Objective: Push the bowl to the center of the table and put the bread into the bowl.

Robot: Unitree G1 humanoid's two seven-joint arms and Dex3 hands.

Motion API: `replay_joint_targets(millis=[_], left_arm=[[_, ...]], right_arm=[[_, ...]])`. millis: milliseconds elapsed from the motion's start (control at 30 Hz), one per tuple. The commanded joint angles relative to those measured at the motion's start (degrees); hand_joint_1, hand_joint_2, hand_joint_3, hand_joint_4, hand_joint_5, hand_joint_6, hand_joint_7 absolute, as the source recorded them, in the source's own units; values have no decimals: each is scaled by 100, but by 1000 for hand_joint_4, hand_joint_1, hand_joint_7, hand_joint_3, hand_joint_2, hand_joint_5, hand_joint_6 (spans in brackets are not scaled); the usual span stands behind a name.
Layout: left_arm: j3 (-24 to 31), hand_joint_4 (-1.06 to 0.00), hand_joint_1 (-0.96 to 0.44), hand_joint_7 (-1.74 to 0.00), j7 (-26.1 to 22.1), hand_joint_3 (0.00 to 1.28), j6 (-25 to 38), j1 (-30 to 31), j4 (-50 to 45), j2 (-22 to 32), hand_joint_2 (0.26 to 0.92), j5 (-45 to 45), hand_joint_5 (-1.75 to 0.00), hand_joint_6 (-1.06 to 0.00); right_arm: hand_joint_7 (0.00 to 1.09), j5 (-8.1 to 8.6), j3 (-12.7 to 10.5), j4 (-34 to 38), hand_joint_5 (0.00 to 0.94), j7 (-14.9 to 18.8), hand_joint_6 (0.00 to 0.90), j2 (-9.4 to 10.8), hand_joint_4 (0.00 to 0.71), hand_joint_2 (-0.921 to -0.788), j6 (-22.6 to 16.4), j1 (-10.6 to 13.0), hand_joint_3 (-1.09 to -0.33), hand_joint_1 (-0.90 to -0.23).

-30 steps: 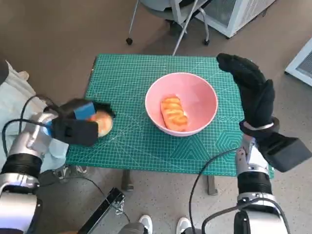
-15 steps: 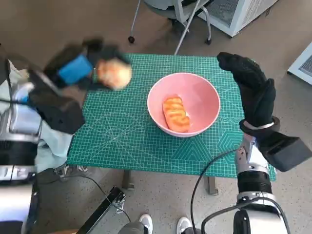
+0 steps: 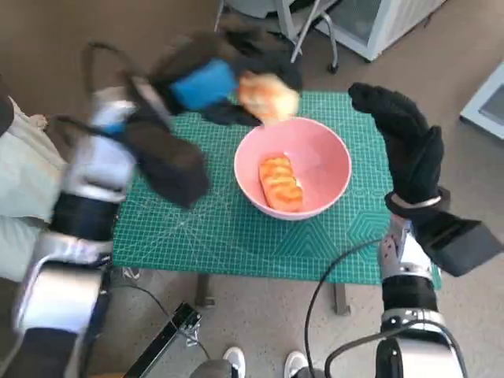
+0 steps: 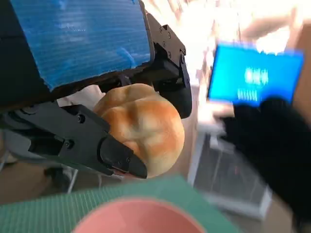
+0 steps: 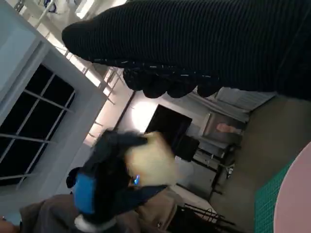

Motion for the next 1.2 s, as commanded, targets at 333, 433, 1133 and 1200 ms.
replay_joint_targets(millis=[333, 433, 1133, 1200], left_arm=[[-635, -135, -83, -596, -735, 103, 617, -63, 1112, -637, 826, 313, -66, -70], [-714, -99, -148, -568, -580, 93, 650, 37, 1066, -676, 826, 410, -23, -28], [1891, -366, -310, -315, -120, 57, -738, 803, 1261, -1232, 919, -2751, -25, -348], [2091, -387, -317, -293, -66, 83, -766, 980, 949, -1363, 920, -3061, -26, -359]], right_arm=[[829, 139, -79, -93, 6, 114, 41, -71, 399, -921, 122, 196, -724, -595], [829, 150, -99, -113, 6, 108, 51, -92, 400, -921, 134, 210, -719, -599], [827, -214, -132, -517, 9, -568, 57, -122, 412, -921, 109, 45, -719, -564], [823, -294, -111, -608, 9, -685, 58, -127, 413, -921, 123, 17, -725, -555]])
